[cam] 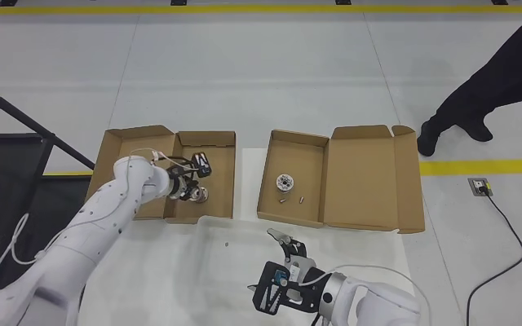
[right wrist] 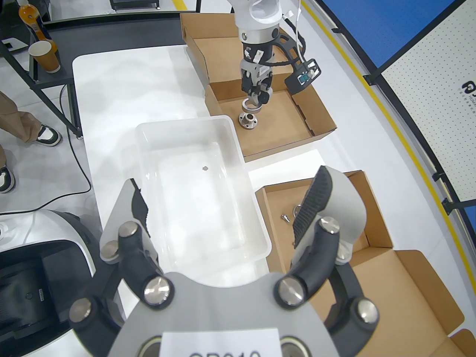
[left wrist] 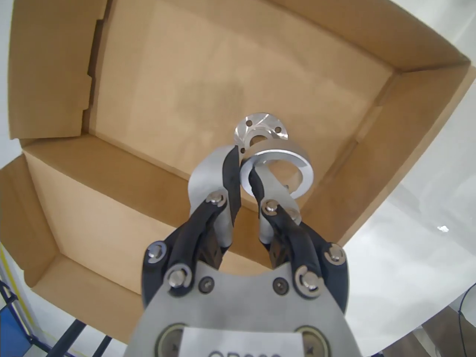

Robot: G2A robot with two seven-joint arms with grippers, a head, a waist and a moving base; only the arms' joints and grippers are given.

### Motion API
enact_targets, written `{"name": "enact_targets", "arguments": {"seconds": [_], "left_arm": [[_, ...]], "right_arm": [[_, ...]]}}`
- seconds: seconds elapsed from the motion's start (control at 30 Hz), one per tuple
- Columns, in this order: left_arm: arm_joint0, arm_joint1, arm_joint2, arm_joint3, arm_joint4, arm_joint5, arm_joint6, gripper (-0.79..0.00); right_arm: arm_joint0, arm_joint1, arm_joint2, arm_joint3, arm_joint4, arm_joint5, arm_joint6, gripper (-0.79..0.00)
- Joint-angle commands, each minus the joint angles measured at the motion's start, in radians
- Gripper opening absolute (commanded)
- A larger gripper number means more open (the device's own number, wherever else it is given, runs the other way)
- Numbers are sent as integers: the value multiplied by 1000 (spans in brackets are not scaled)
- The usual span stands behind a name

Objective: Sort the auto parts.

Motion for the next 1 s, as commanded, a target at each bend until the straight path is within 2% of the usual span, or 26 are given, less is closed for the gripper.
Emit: {"name": "enact_targets", "arguments": {"seconds": [0.0,0.2,0.87,0.9,0.97], "left_arm": [[4,-6,-3,-1,1,3,-28,-785],[3,-35,-5,50,18,26,-51,-785],[-44,-157,-5,277,59,35,36,-785],[-45,-161,-5,286,62,34,38,-702],[-47,-171,-7,302,67,37,44,-588]], "right_arm": [[0,0,0,0,0,0,0,0],[0,0,0,0,0,0,0,0],[0,0,0,0,0,0,0,0],[0,0,0,0,0,0,0,0],[0,0,0,0,0,0,0,0]]}}
